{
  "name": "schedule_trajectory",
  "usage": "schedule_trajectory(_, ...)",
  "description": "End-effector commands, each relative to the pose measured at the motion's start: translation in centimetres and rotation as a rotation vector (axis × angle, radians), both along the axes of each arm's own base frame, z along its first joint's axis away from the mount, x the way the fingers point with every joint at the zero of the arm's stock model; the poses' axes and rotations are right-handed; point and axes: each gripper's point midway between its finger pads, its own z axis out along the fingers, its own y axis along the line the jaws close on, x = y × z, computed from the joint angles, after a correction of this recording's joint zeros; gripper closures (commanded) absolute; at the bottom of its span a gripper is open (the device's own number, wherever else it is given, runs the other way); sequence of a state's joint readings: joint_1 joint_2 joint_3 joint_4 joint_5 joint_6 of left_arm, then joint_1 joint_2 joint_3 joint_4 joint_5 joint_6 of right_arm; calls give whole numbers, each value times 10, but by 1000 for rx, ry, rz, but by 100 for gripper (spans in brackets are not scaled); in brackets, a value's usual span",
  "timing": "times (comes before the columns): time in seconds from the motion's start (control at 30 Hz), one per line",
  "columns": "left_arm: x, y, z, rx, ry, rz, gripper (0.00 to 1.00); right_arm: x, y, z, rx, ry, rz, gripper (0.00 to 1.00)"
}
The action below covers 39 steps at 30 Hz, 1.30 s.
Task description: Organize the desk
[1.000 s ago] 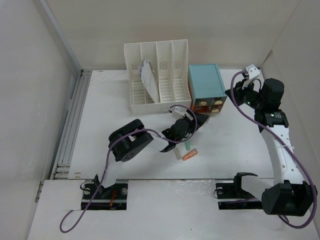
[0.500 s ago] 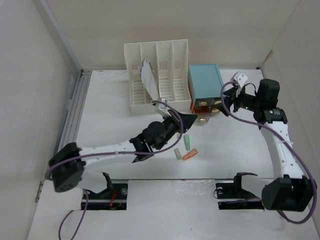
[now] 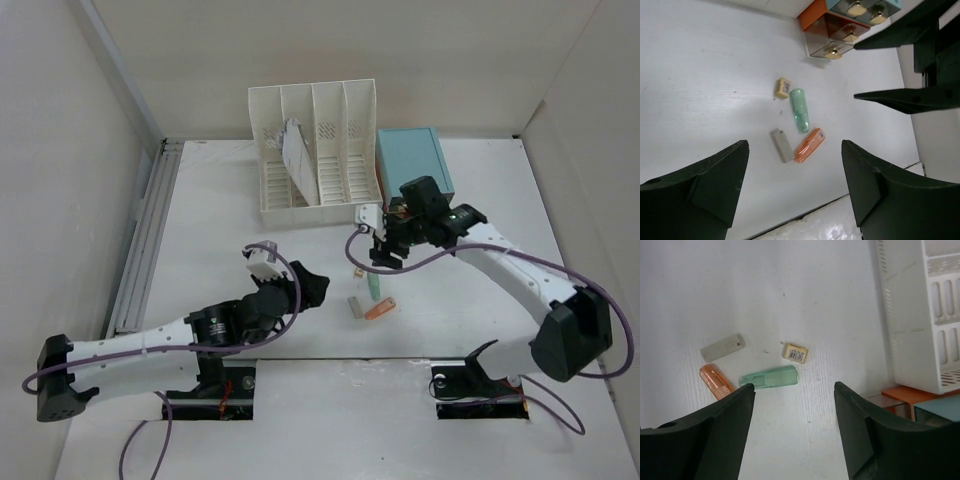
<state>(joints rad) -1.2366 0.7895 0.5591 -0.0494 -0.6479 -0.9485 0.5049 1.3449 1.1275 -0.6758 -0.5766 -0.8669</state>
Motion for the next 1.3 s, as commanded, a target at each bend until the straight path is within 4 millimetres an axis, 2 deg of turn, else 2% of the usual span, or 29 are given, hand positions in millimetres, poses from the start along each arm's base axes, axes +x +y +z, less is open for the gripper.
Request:
schedule_trajectory(0.0, -9, 21, -16, -26, 54, 34, 28, 33, -2, -20, -137, -43, -133, 27)
schedule_trajectory(0.03, -10, 24, -18, -33, 62, 39, 28, 44, 3, -24, -143, -60, -174, 26)
schedule_trajectory(0.07, -14, 26, -21, -41, 74, 30, 28, 49, 7, -39, -180, -45, -220, 24)
schedule_trajectory(0.2, -17, 30, -27, -49, 86, 27, 28, 55, 19, -65, -207, 21, -281, 24)
schedule_trajectory(0.27, -17, 31, -29, -39, 89, 28, 28, 63, 24, -71, -216, 26, -327, 24)
schedule_trajectory(0.43, -18, 37, -35, -13, 99, 40, 27, 66, 40, -80, -200, 101, -398, 11)
schedule_trajectory(0.6, -19, 39, -34, -21, 103, 44, 27, 62, 44, -89, -193, 150, -409, 11)
schedule_trajectory(0.93, -20, 38, -32, -30, 105, 35, 27, 48, 37, -113, -226, 215, -425, 10)
schedule_trajectory(1.03, -21, 41, -31, -39, 109, 38, 27, 48, 37, -113, -226, 215, -425, 14)
schedule_trajectory(1.13, -22, 43, -29, -48, 106, 38, 27, 35, 37, -126, -263, 235, -396, 17)
schedule_trajectory(1.2, -22, 43, -27, -64, 107, 40, 27, 32, 40, -126, -265, 234, -387, 18)
schedule_trajectory(1.27, -22, 45, -26, -66, 107, 40, 27, 31, 39, -134, -281, 247, -387, 23)
